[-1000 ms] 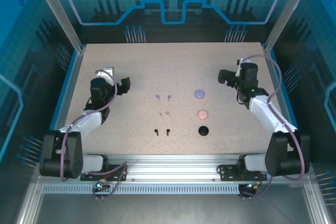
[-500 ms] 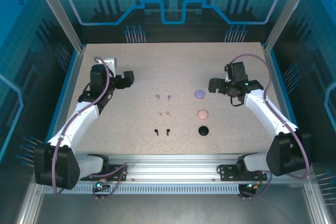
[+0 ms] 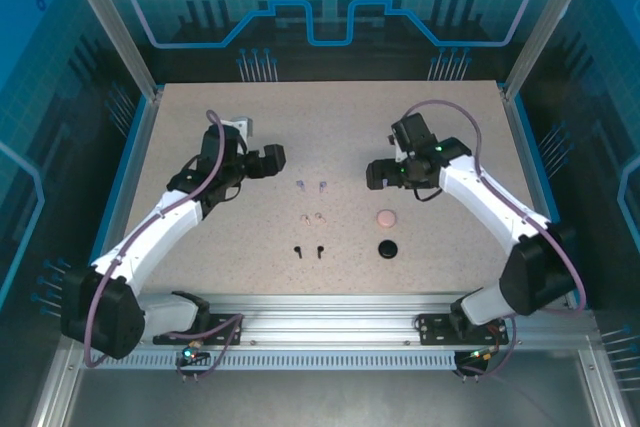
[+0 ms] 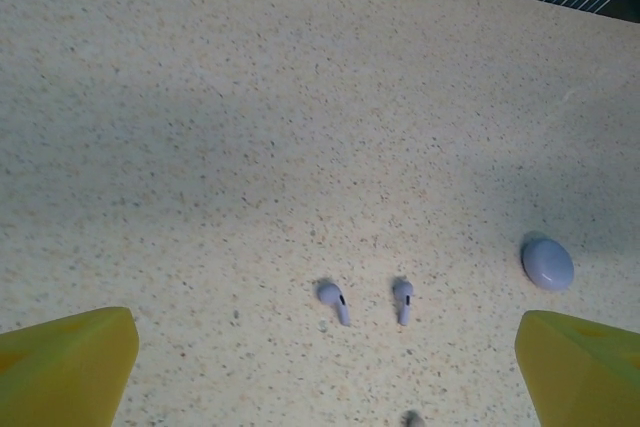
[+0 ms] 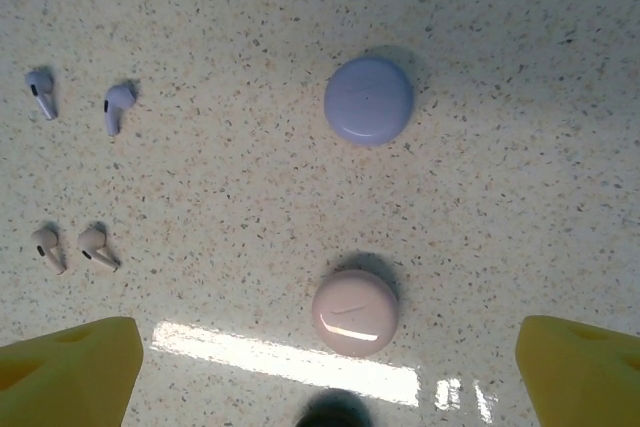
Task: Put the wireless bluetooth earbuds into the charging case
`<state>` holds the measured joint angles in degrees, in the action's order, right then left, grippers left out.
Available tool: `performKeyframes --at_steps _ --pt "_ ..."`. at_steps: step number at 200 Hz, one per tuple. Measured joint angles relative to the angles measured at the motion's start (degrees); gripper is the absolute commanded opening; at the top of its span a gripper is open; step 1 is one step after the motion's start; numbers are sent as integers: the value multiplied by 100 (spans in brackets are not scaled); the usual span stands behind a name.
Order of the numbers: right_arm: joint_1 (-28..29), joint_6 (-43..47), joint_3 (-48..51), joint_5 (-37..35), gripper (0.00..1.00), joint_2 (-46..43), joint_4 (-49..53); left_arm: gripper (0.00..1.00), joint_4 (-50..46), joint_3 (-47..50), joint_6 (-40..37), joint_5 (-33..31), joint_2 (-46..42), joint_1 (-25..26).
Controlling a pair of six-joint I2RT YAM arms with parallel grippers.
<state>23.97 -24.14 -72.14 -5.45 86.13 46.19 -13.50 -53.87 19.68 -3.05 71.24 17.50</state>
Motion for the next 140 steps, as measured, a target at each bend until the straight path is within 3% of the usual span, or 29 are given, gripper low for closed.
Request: performKeyframes --at_steps 53,140 --pt "164 59 -319 188 93 439 382 99 -2 0 616 55 98 254" --pt "909 -769 1617 243 93 -916 879 99 -302 -46 1043 140 103 557"
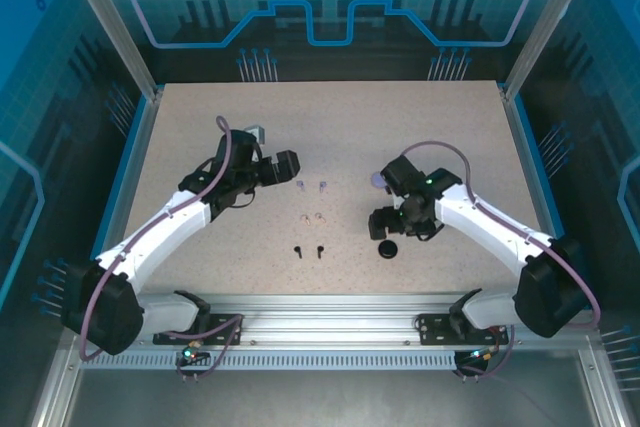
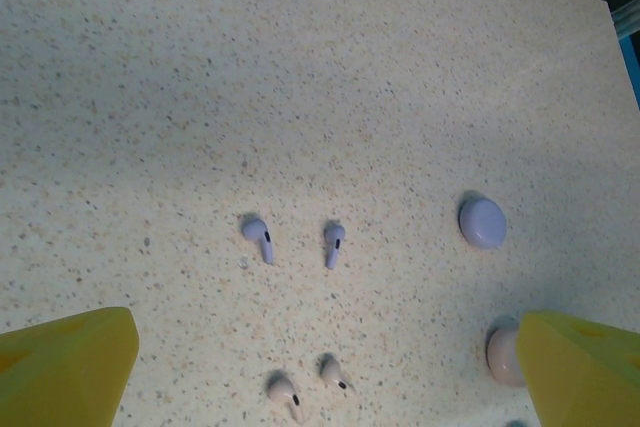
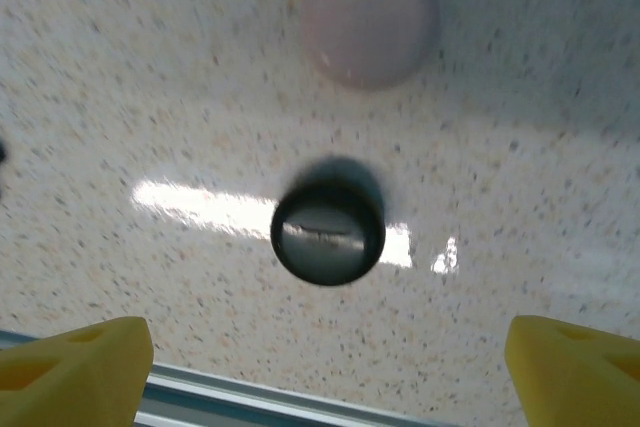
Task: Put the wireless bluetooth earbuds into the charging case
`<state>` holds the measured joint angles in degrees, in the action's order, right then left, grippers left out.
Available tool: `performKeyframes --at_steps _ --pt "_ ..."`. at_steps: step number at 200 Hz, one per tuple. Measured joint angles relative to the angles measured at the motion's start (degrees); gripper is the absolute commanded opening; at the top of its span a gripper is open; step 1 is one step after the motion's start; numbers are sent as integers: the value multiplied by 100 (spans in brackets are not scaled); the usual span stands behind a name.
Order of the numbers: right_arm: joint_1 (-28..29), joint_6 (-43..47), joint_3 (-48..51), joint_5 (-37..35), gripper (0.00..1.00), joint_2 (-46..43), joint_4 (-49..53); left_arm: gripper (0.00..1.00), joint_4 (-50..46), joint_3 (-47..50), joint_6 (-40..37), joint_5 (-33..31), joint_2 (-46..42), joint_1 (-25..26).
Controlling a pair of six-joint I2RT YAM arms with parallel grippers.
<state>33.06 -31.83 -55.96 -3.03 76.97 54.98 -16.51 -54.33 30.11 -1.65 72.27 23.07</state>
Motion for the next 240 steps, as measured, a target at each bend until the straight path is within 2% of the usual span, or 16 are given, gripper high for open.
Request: performKeyframes --at_steps 93,160,240 --pt "81 -678 667 284 93 -127 -540 99 -125 0 153 0 2 186" --pt "162 -863 831 455 93 435 -968 99 -168 -83 151 4 160 238" --pt "570 -1067 774 466 93 890 -1141 99 -273 -190 146 68 225 240"
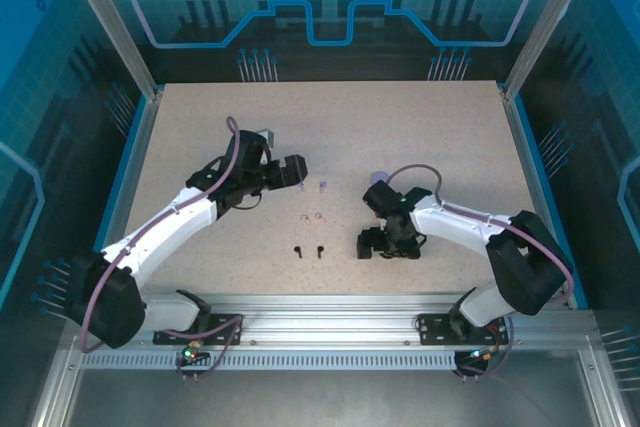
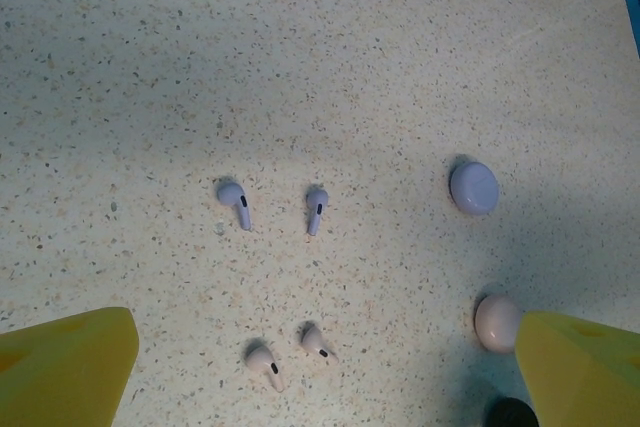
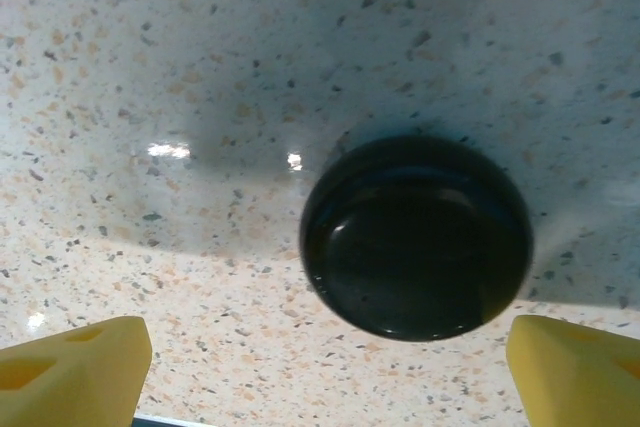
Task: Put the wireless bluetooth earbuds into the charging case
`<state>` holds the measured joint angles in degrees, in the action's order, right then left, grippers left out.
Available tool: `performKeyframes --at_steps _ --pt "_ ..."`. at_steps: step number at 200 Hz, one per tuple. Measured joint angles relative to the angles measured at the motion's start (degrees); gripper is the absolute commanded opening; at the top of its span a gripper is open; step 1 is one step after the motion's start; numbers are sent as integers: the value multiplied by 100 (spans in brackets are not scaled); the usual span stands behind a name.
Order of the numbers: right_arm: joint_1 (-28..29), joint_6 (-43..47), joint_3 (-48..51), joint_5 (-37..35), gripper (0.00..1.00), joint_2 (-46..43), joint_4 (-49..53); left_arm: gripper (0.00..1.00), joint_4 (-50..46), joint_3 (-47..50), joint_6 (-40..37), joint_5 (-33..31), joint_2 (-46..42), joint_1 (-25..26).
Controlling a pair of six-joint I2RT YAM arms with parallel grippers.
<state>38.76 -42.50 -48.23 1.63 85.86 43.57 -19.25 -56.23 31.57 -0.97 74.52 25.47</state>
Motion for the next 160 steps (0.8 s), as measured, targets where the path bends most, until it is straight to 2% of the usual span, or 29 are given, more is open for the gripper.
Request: performKeyframes --at_steps 55,160 --pt "317 -149 -243 -39 94 157 55 99 -7 0 -2 33 17 0" --pt "326 -828 -890 -787 92 553 887 99 -4 0 -13 83 17 0"
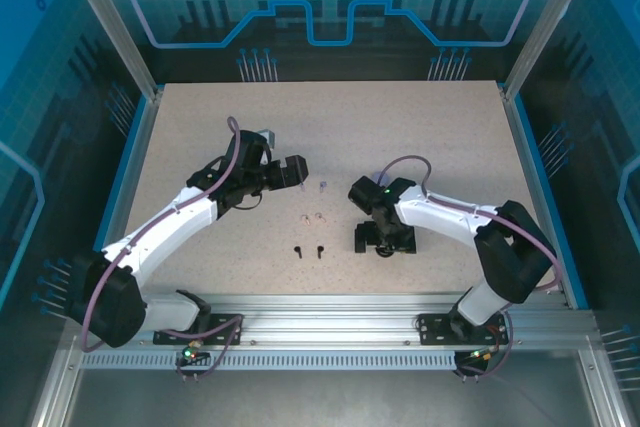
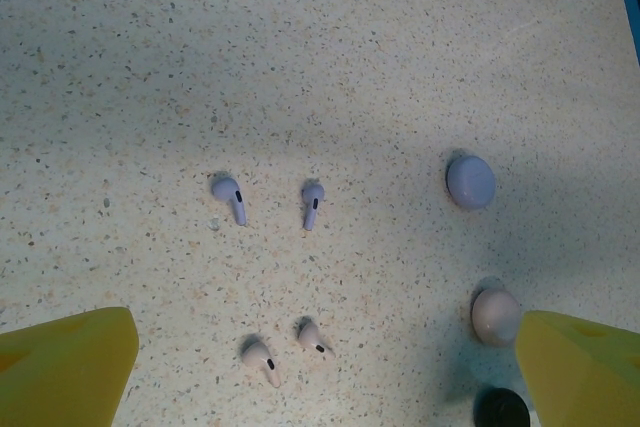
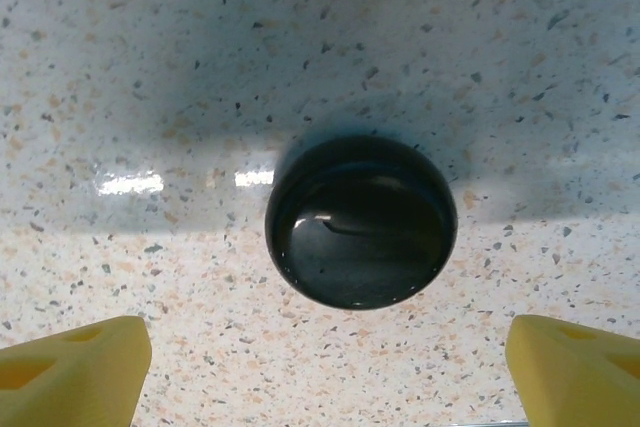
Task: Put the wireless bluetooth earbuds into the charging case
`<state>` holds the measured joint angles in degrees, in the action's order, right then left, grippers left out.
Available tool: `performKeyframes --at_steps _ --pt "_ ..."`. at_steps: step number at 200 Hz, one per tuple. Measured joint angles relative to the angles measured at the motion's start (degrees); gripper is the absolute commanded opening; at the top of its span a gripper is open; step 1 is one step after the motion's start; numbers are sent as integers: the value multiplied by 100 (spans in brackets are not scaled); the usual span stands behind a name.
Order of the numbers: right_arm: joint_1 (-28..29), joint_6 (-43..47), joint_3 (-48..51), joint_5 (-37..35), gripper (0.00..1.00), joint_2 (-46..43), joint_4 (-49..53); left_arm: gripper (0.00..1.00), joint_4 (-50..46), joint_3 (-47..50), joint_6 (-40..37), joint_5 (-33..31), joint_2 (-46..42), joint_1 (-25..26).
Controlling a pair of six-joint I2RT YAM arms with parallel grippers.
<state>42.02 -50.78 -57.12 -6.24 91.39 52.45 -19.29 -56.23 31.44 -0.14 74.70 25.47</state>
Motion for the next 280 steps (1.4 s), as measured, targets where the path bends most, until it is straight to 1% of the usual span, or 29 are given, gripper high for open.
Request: performKeyframes --at_steps 49,90,151,220,251,280 --pt "0 -326 -258 -127 85 262 48 99 2 0 0 2 37 0" --pt "-2 -413 -299 -131 79 413 39 99 2 0 -2 4 61 0" --pt "-20 -474 -74 -127 76 426 -192 99 -15 -149 -4 68 155 0" --pt "-125 -472 94 -129 75 463 -428 99 -61 -352 -52 153 367 0" --pt "-188 -470 70 -127 72 588 -450 99 -92 -437 -151 157 424 0" --pt "-195 -442 -2 -125 67 651 -452 99 -114 -481 -160 212 483 0"
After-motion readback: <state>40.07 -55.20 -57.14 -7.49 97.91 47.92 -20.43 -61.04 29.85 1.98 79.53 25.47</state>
